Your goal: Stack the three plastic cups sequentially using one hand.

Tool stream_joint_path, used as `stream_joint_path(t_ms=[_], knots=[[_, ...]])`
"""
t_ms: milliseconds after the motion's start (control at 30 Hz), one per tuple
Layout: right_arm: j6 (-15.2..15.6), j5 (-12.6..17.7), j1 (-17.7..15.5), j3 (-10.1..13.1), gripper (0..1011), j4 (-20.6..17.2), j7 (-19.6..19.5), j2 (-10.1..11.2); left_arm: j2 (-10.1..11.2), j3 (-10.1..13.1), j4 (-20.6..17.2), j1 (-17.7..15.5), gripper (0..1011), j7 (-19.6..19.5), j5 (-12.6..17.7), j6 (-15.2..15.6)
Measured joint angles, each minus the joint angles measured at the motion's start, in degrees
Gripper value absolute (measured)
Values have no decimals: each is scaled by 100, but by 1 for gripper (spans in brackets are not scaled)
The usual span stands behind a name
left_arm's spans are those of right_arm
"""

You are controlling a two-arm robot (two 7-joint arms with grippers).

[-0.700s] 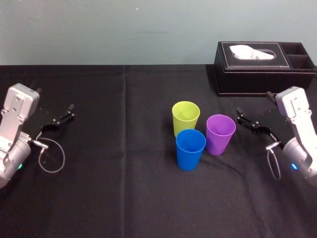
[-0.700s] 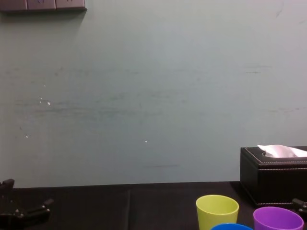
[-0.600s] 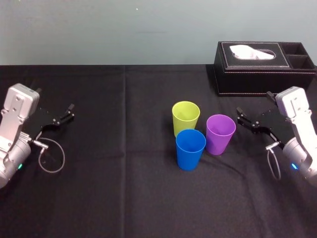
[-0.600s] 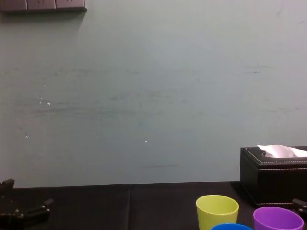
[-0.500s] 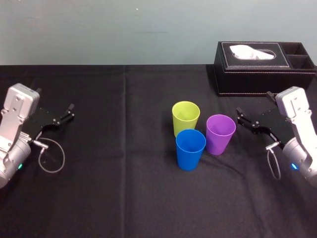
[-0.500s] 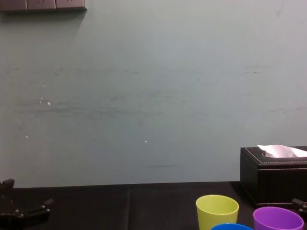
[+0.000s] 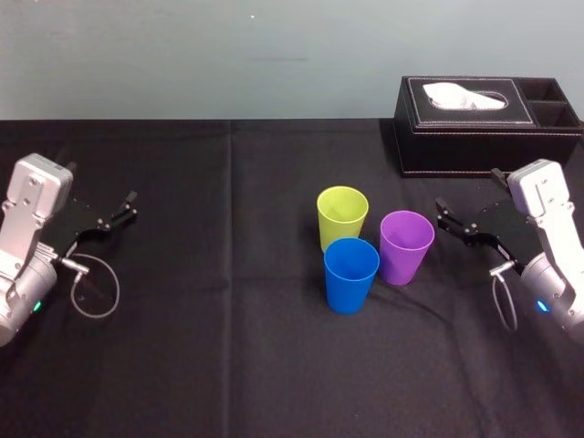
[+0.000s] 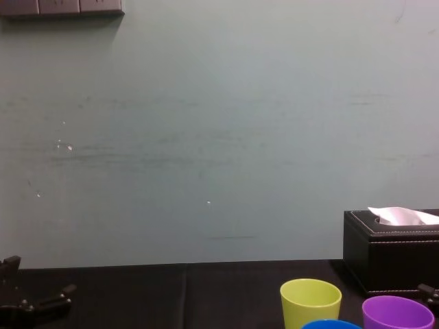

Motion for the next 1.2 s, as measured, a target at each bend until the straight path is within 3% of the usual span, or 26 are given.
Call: stream_joint_path(t_ms=[1200], knots=[[0,0,0,0,1003,0,0,0,0,0,0,0,1011,0,0,0]])
